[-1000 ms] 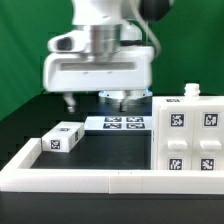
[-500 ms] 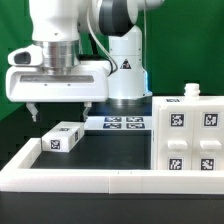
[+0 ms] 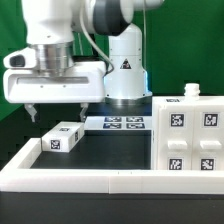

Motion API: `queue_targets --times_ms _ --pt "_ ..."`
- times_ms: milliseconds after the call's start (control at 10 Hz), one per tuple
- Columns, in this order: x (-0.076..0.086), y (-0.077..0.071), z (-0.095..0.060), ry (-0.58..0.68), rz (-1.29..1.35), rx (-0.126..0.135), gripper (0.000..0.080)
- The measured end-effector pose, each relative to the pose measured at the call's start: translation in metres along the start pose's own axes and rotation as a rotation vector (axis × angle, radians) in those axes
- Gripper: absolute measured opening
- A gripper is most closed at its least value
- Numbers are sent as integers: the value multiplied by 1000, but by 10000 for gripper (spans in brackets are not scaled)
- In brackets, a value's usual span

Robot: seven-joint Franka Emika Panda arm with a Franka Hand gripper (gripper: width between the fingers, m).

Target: Assemble cabinet

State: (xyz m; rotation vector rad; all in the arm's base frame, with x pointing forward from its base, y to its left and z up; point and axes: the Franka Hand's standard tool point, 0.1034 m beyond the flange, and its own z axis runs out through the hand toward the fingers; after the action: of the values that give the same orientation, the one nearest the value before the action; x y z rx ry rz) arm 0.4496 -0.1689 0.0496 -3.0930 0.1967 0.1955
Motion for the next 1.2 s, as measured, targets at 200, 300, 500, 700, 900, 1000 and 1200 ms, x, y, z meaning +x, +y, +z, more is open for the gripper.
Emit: queue_targets --times_ms 200,300,500,700,900,1000,1200 --pt "-6 -5 4 -39 53 29 797" --pt "-8 -9 5 -51 69 33 797" --pt "-8 -12 10 -20 43 12 797" --pt "-11 -10 21 -3 23 -9 797" --pt "-14 -6 30 5 16 -23 797" --pt "-14 -5 32 6 9 -26 797" --pt "-13 -4 36 12 4 -34 774"
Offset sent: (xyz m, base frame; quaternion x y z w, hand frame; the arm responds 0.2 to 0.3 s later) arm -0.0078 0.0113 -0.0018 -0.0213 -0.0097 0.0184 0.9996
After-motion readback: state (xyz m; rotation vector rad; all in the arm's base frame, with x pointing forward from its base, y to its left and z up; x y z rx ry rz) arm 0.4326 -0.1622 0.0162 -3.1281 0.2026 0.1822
